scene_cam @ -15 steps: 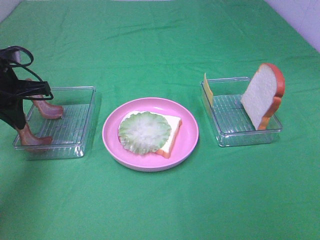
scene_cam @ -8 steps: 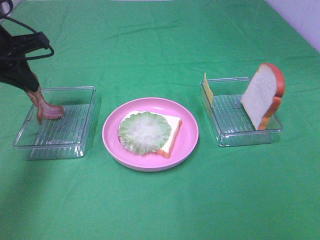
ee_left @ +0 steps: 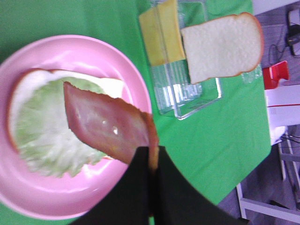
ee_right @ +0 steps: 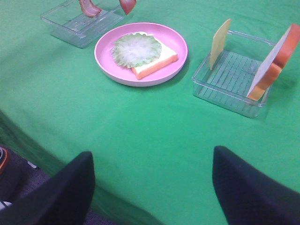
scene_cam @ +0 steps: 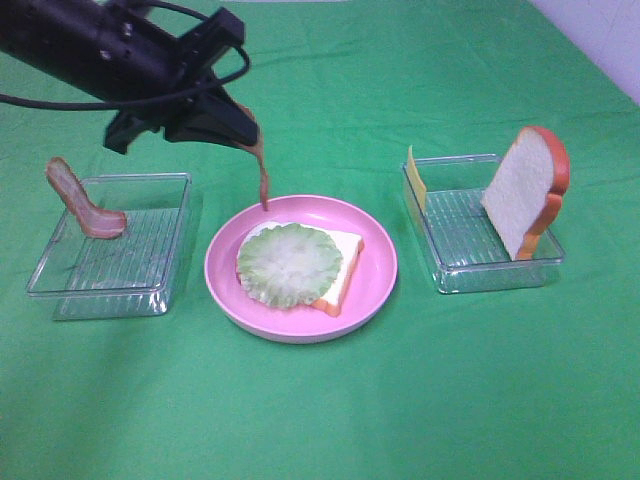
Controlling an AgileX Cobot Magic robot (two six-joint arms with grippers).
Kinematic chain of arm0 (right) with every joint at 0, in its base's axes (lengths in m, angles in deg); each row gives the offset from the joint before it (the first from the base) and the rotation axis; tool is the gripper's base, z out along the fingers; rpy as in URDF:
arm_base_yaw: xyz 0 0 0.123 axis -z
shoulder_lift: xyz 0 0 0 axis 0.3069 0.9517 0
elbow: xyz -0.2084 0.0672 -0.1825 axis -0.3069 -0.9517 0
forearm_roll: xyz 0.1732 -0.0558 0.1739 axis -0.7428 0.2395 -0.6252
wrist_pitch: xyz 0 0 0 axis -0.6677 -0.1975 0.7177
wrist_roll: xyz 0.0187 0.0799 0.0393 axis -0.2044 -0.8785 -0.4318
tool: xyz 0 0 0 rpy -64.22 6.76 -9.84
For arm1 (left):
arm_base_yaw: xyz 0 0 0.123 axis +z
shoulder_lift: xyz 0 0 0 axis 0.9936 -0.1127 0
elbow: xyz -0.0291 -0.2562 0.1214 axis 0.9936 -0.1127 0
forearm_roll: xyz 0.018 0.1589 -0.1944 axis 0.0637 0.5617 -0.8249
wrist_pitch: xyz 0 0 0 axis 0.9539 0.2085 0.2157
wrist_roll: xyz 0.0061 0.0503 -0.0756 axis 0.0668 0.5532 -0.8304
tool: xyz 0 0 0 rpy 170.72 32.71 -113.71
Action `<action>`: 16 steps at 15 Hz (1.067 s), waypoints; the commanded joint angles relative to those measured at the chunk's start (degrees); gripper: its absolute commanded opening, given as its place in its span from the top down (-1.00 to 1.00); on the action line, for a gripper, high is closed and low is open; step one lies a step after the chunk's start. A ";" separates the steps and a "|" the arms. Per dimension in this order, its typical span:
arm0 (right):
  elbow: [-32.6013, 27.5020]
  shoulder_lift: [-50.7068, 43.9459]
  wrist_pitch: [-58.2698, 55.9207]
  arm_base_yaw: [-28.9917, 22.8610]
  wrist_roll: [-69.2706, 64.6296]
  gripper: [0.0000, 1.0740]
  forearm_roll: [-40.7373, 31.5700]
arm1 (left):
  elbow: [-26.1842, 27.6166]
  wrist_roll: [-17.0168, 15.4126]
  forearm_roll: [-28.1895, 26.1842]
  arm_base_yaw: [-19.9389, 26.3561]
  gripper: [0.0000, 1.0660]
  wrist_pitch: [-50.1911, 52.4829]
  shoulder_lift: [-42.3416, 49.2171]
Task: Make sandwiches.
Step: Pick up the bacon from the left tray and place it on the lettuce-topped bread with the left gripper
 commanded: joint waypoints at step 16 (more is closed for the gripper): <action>-0.11 -0.80 0.69 -0.11 0.40 -0.26 0.29 | 0.00 -1.32 13.87 -4.81 0.42 7.96 -12.15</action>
